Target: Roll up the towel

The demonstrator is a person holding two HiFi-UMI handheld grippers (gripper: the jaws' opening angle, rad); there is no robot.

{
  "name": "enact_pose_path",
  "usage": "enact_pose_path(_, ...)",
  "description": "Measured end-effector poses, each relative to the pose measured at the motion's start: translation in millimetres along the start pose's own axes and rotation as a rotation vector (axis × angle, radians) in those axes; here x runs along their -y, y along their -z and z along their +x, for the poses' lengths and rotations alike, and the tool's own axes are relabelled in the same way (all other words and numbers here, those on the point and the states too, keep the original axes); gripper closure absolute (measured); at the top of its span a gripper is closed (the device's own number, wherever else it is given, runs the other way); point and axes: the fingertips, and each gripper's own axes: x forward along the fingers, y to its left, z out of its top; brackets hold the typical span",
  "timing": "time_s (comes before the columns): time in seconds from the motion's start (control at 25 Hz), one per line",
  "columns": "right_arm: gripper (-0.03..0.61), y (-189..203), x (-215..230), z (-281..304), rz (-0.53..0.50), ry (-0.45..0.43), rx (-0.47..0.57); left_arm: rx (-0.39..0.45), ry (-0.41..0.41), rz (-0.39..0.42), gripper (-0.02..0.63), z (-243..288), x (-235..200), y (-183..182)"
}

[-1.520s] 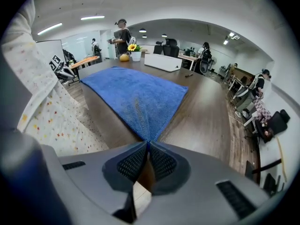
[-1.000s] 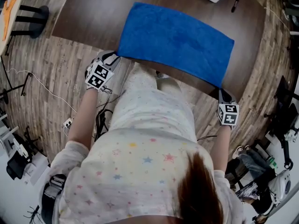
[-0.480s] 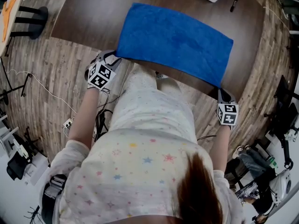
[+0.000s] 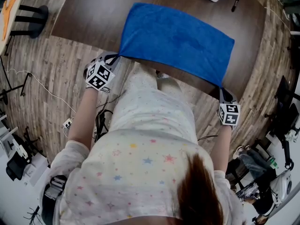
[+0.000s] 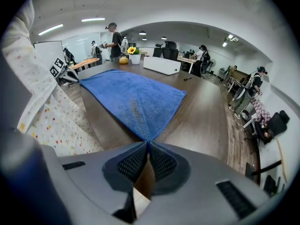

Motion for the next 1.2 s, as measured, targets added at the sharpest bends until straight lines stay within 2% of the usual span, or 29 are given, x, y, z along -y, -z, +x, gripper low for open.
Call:
enact_pose_path(0.16,0.564,0.2,-7.0,-0.6,-0.014,-0.010,-0.006,0.006,0.004,0.006,0.595,-12.3,-3.6,3.3)
enact_pose_path(0.4,0.564,16.3,-17.6,-6.6,-0.043,-0.047,-0.045,-0.032,0.028,0.000,0.595,-25.5,9.8,23.3)
enact_pose_path(0.64,0.564,30.3,-27.8,-15.7,-0.108,-0.094,-0.089,-0.053,0.057,-0.003,0.595,-33.5,22.5,33.4)
enact_pose_path(0.92,0.564,-10.3,-1.2,-18.2,-0.161,-0.065,-0.044,-0.001,0.074,-0.036,0.595,-36.1,-2.0,0.3)
enact_pose_path(1.2,0.564,-50.0,27.6,-10.9,-0.157,-0.025,-0.002,0.035,0.079,-0.075,0.595,-37.4,-38.4,-41.9)
